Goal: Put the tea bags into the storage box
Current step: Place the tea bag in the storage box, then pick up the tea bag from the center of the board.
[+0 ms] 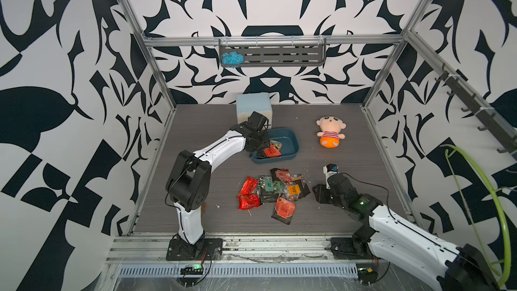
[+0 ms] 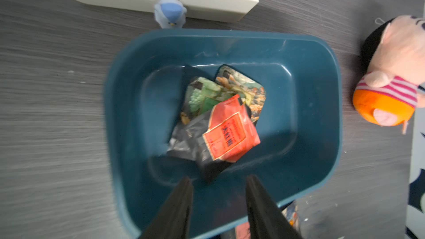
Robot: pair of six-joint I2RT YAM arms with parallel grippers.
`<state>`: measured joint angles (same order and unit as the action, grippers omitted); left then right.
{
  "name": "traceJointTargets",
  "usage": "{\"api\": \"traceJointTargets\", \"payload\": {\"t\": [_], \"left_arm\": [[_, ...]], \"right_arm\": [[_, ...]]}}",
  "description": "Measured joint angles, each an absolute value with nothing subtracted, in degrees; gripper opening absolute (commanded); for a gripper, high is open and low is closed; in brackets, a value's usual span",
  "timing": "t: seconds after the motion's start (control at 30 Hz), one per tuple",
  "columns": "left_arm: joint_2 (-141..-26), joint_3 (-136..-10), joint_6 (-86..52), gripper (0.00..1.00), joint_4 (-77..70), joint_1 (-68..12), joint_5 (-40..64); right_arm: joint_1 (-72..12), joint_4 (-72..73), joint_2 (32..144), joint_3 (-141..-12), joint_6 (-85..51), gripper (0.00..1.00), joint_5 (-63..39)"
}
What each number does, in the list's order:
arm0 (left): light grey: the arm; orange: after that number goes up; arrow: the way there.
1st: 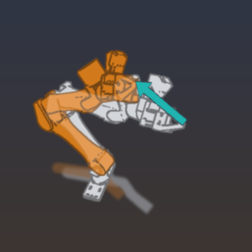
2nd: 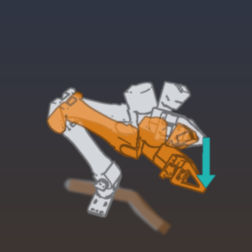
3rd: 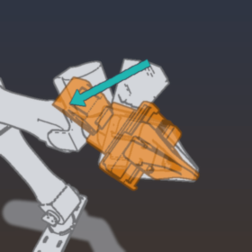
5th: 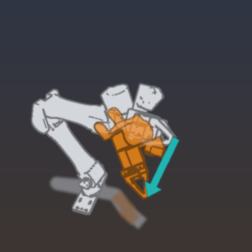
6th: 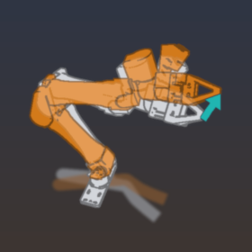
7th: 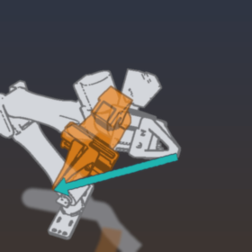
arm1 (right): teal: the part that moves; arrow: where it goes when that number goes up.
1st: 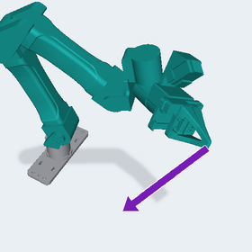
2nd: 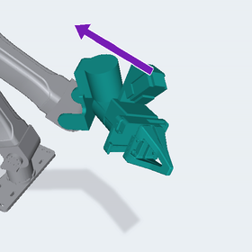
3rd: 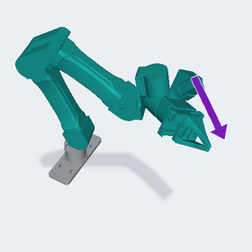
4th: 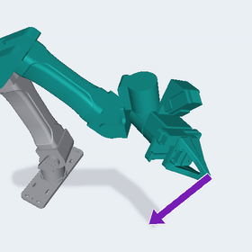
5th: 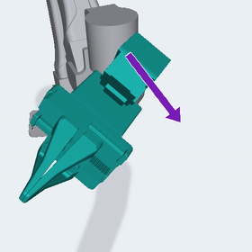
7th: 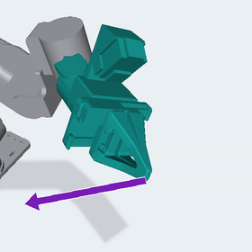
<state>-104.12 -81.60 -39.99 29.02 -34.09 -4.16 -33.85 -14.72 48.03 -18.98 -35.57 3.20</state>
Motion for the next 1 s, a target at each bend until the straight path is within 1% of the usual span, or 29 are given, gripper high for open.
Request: {"api": "traceJointTargets", "payload": {"t": [0.2,0.3,0.4,0.47,0.53,0.63,0.8,0.93,1.0], "left_arm": [[-90.0,-70.7,-40.2,0.52,28.3,-34.4,-5.2],[-81.8,-64.3,-41.1,0.53,27.6,-36.1,-5.1],[-75.9,-58.8,-42.7,0.53,26.3,-40.3,-4.5],[-73.2,-55.2,-44.2,0.52,24.9,-44.4,-3.7],[-71.4,-52.4,-45.7,0.52,24.0,-48.4,-3.4],[-69.5,-49.4,-48.4,0.50,22.7,-55.3,-4.4],[-68.8,-45.6,-53.4,0.40,20.0,-64.8,-7.2],[-69.4,-41.8,-57.3,0.35,17.3,-69.4,-8.6],[-70.1,-40.4,-59.3,0.33,16.3,-70.9,-9.6]], "right_arm": [[-33.8,-16.4,49.1,-19.4,-35.7,0.42,2.0],[-33.8,-17.9,48.9,-20.1,-36.1,0.43,-0.6],[-33.9,-19.6,48.0,-21.0,-36.9,0.48,-4.6],[-34.2,-20.4,46.4,-21.3,-37.8,0.54,-6.9],[-35.0,-21.0,44.1,-21.4,-39.0,0.58,-8.5],[-37.3,-21.1,41.5,-21.4,-40.6,0.59,-9.8],[-44.1,-21.1,44.4,-22.7,-43.7,0.59,-9.2],[-50.8,-21.1,50.7,-25.2,-45.6,0.54,-6.3],[-52.8,-20.6,52.6,-25.5,-46.7,0.50,-5.2]]}}
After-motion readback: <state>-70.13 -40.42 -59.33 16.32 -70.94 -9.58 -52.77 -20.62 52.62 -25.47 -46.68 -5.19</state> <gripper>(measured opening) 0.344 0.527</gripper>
